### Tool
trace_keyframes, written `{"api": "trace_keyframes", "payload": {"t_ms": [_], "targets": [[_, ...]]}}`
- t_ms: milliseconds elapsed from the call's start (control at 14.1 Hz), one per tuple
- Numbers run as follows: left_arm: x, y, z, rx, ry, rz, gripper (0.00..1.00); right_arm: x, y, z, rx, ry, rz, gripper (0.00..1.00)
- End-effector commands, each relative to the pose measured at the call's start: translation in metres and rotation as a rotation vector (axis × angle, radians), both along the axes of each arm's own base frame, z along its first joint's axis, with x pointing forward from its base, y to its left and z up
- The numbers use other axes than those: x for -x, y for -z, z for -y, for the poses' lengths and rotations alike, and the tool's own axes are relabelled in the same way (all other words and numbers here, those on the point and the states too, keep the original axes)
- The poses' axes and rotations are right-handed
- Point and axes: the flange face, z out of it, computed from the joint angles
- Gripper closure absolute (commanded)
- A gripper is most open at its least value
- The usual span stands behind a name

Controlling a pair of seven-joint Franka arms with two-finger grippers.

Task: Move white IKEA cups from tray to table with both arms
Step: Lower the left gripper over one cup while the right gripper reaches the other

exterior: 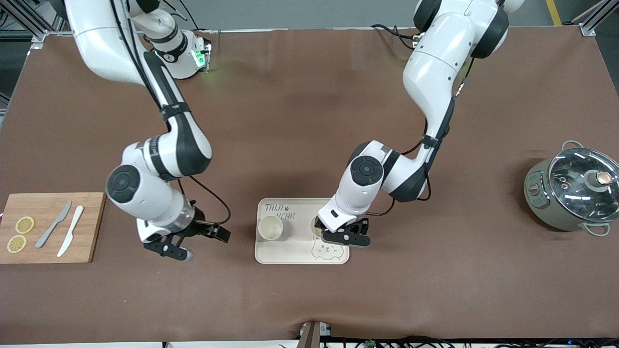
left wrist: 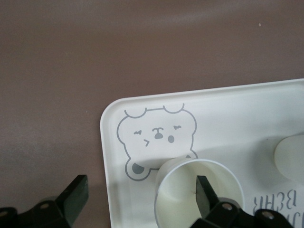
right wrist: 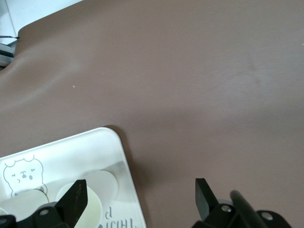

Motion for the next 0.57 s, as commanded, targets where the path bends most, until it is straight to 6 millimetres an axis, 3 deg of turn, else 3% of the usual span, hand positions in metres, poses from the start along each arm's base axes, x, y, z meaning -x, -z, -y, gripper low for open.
{"api": "trace_keyframes", "payload": {"t_ms": [0, 141, 495], "targets": [[-0.002, 0.010, 0.004, -0.018, 0.005, 0.024, 0.00, -0.002, 0.016, -0.024, -0.017, 0.023, 0.005, 0.00], [-0.001, 0.015, 0.003, -0.024, 0.006, 0.017, 0.00, 0.004, 0.033, -0.044, -0.013, -0.001, 0.011, 0.00], [0.004, 0.031, 0.006, -0.033, 0.010, 0.000, 0.00, 0.017, 0.059, -0.073, -0.004, -0.039, 0.017, 0.00]]}}
